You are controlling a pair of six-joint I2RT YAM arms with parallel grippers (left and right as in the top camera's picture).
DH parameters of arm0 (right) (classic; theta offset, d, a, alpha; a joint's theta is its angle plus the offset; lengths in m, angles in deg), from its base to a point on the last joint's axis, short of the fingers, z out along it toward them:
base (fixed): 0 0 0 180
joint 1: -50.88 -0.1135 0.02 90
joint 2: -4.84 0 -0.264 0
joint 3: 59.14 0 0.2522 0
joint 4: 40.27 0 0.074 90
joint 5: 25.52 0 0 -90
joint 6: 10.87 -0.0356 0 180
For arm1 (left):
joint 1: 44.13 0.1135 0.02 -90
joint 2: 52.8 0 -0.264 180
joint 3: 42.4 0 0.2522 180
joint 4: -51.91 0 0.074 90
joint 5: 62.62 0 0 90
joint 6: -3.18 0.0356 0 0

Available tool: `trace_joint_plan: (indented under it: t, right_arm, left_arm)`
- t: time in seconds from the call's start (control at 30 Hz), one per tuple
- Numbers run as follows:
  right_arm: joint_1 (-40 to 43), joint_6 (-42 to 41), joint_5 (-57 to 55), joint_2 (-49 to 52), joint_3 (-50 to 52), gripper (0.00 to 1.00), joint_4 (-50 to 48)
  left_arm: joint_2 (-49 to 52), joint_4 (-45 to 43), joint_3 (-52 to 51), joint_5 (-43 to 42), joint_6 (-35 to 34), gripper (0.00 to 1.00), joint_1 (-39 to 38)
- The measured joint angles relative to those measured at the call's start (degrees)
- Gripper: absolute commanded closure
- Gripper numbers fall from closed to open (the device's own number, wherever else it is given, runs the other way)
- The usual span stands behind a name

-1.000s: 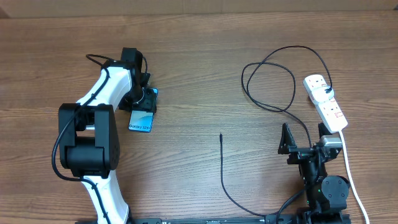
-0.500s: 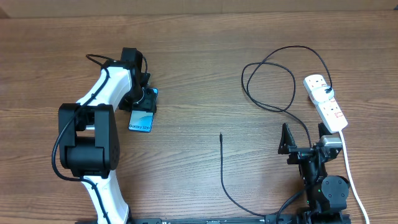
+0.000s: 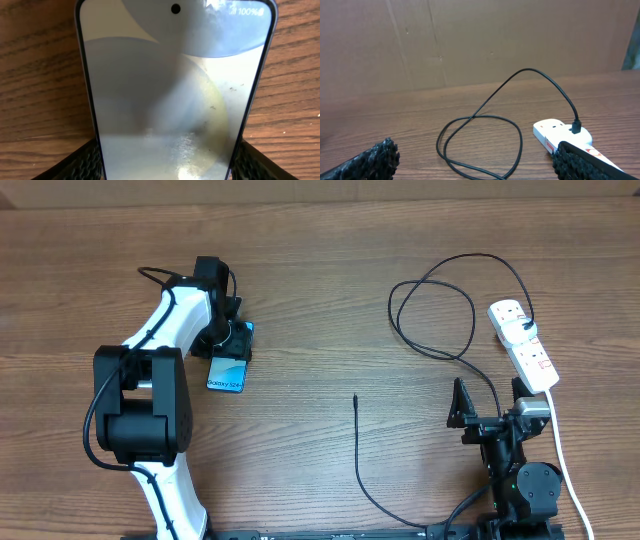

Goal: Plug charger to phone and switch on socket

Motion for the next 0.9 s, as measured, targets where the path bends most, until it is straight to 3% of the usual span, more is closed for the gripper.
trace_joint_plan:
  t: [0.63, 0.9]
  right_arm:
    - [0.0, 0.0, 0.0, 0.0, 0.0, 0.00, 0.0]
    - [0.0, 0.0, 0.0, 0.0, 0.0, 0.00, 0.0]
  left_arm:
    - [0.9, 7.6, 9.0, -1.3, 0.0, 0.96, 0.0]
    - [0.9, 10.6, 14.3, -6.9, 0.0, 0.96, 0.0]
